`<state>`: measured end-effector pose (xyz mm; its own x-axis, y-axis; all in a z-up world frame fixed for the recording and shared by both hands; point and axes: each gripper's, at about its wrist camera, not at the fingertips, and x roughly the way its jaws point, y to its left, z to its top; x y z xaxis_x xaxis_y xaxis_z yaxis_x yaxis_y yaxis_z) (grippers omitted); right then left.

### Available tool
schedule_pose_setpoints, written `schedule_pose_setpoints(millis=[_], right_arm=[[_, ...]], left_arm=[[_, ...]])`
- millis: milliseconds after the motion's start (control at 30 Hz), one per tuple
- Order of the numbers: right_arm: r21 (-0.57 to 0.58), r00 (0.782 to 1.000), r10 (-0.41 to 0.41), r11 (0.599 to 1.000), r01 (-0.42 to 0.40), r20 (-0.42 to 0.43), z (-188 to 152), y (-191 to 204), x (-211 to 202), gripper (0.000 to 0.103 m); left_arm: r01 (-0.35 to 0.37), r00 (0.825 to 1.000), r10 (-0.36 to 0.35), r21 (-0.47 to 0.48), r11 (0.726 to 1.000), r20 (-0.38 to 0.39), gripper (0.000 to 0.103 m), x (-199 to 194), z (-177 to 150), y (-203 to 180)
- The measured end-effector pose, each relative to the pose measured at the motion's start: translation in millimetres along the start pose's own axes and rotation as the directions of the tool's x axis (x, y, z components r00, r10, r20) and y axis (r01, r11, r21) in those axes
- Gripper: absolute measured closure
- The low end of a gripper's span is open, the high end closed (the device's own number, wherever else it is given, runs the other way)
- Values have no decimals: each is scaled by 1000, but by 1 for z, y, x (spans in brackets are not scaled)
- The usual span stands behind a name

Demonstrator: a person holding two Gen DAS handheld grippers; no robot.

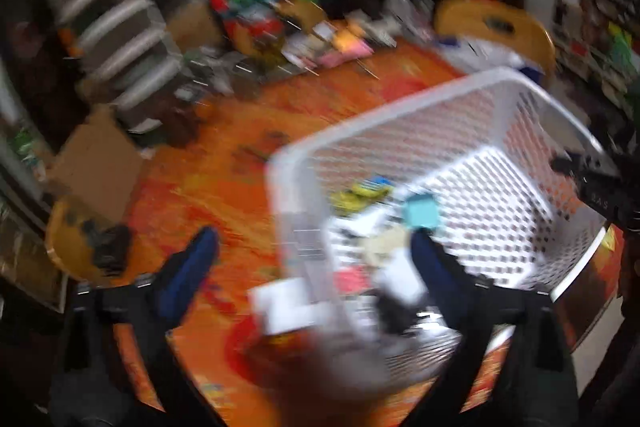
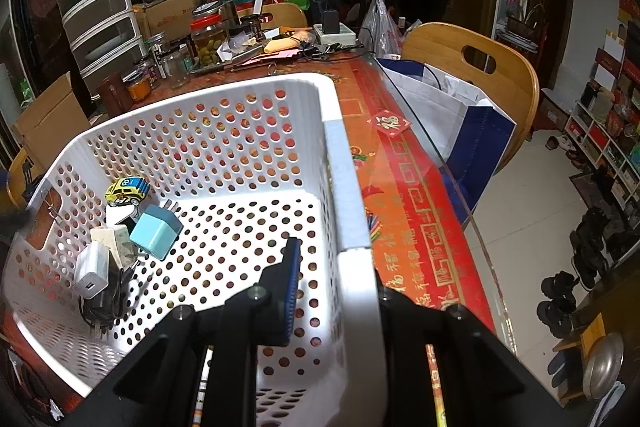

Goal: Organize rigid objects
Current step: 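Carry the white plug adapter into the basket and release it, then grasp the white rectangular block with the left gripper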

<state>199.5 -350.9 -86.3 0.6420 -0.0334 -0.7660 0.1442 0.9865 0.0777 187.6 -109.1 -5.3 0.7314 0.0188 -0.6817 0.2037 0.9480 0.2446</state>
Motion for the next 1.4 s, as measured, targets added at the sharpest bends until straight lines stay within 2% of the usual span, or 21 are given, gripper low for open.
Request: schedule_pose_setpoints(millis=[33, 100, 200, 267, 367, 467, 667, 800, 967, 1167, 1400], right_arm=[[1, 1000, -1, 1000, 1, 0, 0, 0, 0, 84], [3, 1000, -3, 1000, 3, 0, 0, -1, 0, 84], [8, 1000, -1, 1000, 1, 3, 0, -2, 0, 84], [9, 1000, -1, 1000, 1, 3, 1, -2, 0, 84], [13, 1000, -2, 1000, 2, 1, 1, -2, 0, 84], [14, 1000, -8, 1000, 8, -1, 2, -3, 1, 84], [14, 1000, -13, 1000, 13, -4, 3, -3, 2, 84], [10, 1000, -16, 1000, 16, -5, 3, -3, 2, 84], [10, 1000, -17, 1000, 17, -5, 3, -2, 1, 84], [10, 1000, -16, 1000, 16, -5, 3, -3, 2, 84], [10, 1000, -16, 1000, 16, -5, 3, -3, 2, 84]], left_arm=[[-17, 999, 18, -35, 999, 26, 0, -8, -7, 21], [-27, 999, 29, -111, 993, 20, 0, -9, -24, 61], [-16, 998, 5, -190, 982, -61, 0, 26, -57, 103], [-6, 987, -29, -222, 975, -155, 0, 63, -80, 113], [60, 976, -110, -249, 966, -188, 0, 94, -100, 111], [113, 975, -155, -246, 963, -160, 0, 102, -105, 100], [126, 967, -168, -217, 968, -191, 0, 126, -104, 71], [145, 959, -196, -239, 960, -206, 0, 140, -103, 73], [119, 956, -168, -207, 971, -238, 0, 154, -106, 67], [63, 965, -101, -159, 985, -241, 0, 155, -109, 60], [60, 966, -100, -171, 983, -237, 1, 157, -109, 60]])
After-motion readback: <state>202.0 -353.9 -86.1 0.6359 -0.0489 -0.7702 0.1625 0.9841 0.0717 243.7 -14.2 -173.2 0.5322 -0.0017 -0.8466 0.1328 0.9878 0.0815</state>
